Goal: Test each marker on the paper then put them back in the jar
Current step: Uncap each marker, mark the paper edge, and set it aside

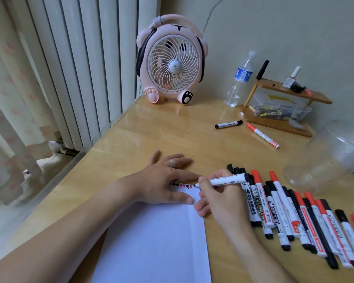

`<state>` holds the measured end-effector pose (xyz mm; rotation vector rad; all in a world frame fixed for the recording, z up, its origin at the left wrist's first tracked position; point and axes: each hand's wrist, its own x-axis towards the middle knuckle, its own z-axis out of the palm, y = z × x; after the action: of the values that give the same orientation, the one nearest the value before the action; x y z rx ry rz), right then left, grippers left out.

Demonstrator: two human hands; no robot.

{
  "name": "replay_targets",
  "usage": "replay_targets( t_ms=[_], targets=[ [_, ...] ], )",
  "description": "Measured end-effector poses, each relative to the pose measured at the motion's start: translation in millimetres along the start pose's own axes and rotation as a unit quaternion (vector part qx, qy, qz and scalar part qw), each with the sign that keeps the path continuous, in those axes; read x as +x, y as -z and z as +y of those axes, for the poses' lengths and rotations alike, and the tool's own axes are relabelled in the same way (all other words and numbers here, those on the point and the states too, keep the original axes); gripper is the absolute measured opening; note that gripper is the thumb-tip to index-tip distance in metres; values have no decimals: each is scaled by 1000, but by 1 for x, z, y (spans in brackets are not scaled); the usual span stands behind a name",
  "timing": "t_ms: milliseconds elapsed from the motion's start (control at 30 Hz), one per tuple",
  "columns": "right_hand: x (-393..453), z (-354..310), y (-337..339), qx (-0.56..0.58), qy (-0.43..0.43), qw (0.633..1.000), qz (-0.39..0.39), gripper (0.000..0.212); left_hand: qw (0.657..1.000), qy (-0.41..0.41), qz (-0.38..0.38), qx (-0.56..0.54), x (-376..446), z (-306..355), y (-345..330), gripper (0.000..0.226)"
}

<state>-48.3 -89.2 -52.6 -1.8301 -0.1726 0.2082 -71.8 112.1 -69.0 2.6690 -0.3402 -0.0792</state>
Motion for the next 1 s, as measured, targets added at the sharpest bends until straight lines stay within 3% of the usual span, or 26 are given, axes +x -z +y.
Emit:
replay_targets(
  t_ms=[1000],
  targets=[
    [0,-1,0,-13,-3,1000,11,13,1000,3,-2,9,1,-1,0,77]
  ],
)
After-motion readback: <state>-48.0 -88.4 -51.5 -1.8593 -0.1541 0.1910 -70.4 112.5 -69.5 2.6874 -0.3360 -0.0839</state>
